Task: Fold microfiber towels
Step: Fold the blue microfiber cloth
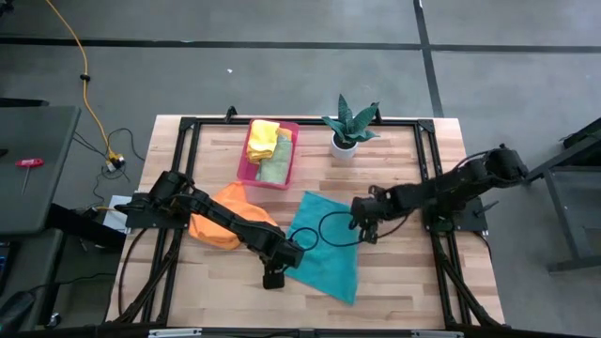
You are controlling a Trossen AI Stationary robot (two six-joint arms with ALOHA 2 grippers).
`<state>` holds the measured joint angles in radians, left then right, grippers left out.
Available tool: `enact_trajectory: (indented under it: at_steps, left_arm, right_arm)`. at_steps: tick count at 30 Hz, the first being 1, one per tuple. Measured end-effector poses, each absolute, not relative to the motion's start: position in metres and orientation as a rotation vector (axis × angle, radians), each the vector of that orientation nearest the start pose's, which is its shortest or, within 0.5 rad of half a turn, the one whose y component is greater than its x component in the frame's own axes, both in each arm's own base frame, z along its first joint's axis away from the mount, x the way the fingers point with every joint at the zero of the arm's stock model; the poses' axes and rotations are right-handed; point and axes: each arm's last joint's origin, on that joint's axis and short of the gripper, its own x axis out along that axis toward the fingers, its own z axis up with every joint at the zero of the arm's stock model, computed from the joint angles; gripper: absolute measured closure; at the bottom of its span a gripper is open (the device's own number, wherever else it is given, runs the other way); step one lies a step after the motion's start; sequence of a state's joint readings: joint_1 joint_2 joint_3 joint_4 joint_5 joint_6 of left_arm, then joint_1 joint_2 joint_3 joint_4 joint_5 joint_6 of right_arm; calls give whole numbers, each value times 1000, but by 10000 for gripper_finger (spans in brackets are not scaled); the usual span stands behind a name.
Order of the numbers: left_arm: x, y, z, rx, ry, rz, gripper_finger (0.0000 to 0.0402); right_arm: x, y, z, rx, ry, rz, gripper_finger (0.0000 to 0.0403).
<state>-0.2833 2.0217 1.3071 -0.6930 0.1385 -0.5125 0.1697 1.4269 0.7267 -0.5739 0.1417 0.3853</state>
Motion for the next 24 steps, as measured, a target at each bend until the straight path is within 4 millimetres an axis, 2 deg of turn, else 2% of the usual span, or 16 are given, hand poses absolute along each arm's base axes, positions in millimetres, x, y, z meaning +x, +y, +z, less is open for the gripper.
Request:
enact_trajectory:
  at_steps: [4, 7, 14, 19, 24]
  left_arm:
    - [359, -111, 130, -307, 1462, 5, 402]
    - [359, -111, 130, -303, 1461, -5, 402]
    - [359, -111, 130, -301, 1453, -4, 401]
    - [360, -111, 130, -307, 1448, 0, 401]
    - [363, -111, 131, -321, 1420, -1, 401]
  right_arm:
    - [230, 14, 146, 209, 1204, -79, 258]
    - [228, 2, 144, 255, 1122, -23, 258]
    - [227, -25, 140, 181, 1038, -32, 258]
    - [228, -40, 132, 173, 1051, -87, 260]
    - [236, -43, 127, 166, 1013, -101, 302]
